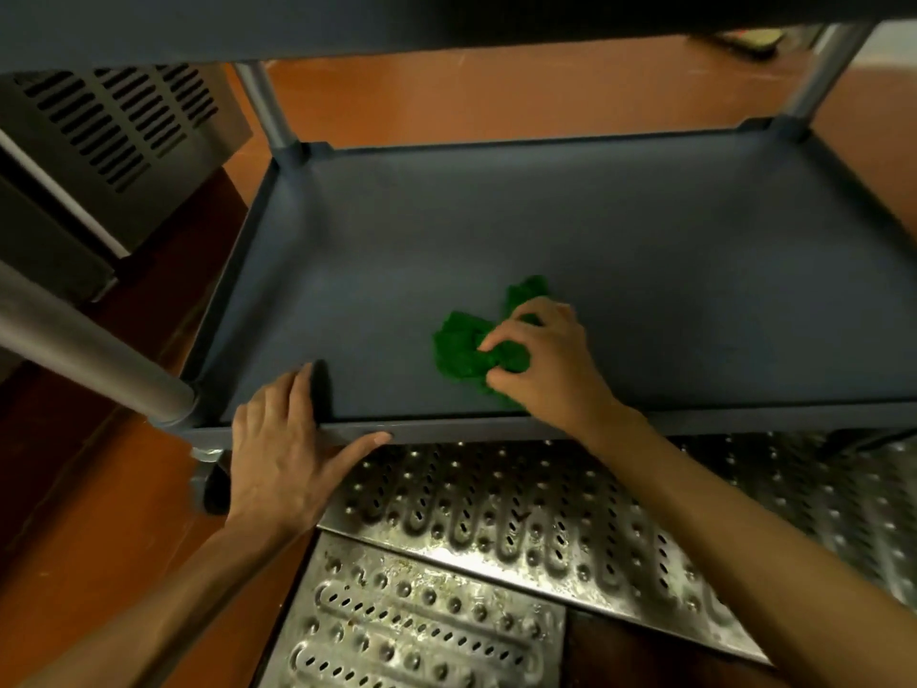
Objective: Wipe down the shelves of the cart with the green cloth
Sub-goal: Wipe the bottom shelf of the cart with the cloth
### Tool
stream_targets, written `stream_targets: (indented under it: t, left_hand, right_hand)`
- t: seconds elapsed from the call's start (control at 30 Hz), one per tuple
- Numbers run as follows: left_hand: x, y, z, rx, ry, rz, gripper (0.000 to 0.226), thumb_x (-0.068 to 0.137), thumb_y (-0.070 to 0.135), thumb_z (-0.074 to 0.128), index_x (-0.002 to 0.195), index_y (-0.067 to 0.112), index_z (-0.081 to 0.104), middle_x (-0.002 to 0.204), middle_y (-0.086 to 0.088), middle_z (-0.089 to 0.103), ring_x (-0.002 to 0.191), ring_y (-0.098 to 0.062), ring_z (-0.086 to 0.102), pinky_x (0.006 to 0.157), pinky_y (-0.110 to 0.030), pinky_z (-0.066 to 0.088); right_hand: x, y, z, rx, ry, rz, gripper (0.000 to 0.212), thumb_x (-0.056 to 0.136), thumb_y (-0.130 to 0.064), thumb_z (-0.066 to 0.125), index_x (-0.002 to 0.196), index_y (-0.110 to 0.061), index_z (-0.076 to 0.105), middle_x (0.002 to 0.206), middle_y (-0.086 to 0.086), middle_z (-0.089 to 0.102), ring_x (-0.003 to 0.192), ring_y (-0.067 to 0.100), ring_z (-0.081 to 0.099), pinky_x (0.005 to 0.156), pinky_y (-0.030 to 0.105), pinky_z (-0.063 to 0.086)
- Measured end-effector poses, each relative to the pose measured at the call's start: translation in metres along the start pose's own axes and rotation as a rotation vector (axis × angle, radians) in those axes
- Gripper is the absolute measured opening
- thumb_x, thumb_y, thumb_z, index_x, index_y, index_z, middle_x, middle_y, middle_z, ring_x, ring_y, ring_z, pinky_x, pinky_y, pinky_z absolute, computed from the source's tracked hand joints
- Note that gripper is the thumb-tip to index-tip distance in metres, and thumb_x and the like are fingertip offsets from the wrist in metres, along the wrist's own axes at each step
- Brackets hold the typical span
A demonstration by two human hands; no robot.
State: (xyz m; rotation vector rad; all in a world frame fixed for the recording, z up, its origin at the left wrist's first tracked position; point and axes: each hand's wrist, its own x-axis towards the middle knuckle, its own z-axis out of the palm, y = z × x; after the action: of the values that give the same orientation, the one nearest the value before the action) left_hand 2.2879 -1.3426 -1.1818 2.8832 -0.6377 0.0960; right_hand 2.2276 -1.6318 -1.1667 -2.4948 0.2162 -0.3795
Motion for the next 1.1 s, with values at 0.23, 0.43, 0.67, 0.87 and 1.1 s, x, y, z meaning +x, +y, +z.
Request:
stream_targets:
  t: [0.23, 0.43, 0.67, 0.87, 1.1]
  left_hand:
    - [-0.013, 0.031, -0.005, 0.078, -0.039, 0.266, 0.073, 0.087, 0.057, 0.058, 0.142, 0.01, 0.047, 0.15, -0.02, 0.037, 0.142, -0.038, 0.035, 0.118, -0.067, 0.019]
    - [-0.014, 0.16, 0.008, -0.081, 0.034, 0.654, 0.057, 0.084, 0.035, 0.07, 0.133, 0.009, 0.057, 0.12, -0.012, 0.059, 0.106, -0.03, 0.059, 0.09, -0.041, 0.053]
    - [0.022, 0.241, 0.033, -0.083, 0.063, 0.69, 0.038, 0.068, 0.047, 0.085, 0.078, 0.019, 0.061, 0.071, 0.0, 0.059, 0.059, -0.021, 0.061, 0.046, -0.024, 0.027]
    - [0.03, 0.235, 0.049, -0.16, 0.178, 0.804, 0.034, 0.085, 0.051, 0.067, 0.078, 0.019, 0.058, 0.071, 0.002, 0.059, 0.059, -0.018, 0.059, 0.046, -0.024, 0.029]
    - [0.031, 0.224, 0.052, -0.239, 0.225, 0.86, 0.037, 0.092, 0.054, 0.051, 0.076, 0.021, 0.055, 0.069, 0.005, 0.056, 0.058, -0.013, 0.056, 0.045, -0.027, 0.039]
  right_hand:
    - [-0.042, 0.08, -0.075, -0.183, 0.226, 0.283, 0.04, 0.075, -0.032, 0.077, 0.113, -0.029, 0.068, 0.122, 0.013, 0.05, 0.12, 0.038, 0.041, 0.097, 0.052, 0.041]
    - [-0.048, 0.098, -0.087, -0.121, 0.203, 0.327, 0.042, 0.078, -0.027, 0.075, 0.118, -0.026, 0.064, 0.131, 0.016, 0.041, 0.127, 0.04, 0.034, 0.106, 0.056, 0.035]
    - [-0.048, 0.093, -0.082, -0.152, 0.198, 0.341, 0.06, 0.079, -0.035, 0.069, 0.136, -0.027, 0.054, 0.151, 0.027, 0.026, 0.139, 0.045, 0.026, 0.114, 0.056, 0.027]
    - [-0.031, 0.112, -0.082, -0.287, 0.172, 0.341, 0.05, 0.086, -0.035, 0.064, 0.135, -0.028, 0.055, 0.146, 0.026, 0.034, 0.136, 0.045, 0.029, 0.111, 0.056, 0.03]
    - [0.013, 0.155, -0.109, -0.434, 0.205, 0.493, 0.046, 0.095, -0.034, 0.056, 0.14, -0.026, 0.048, 0.143, 0.023, 0.033, 0.128, 0.045, 0.033, 0.105, 0.052, 0.034]
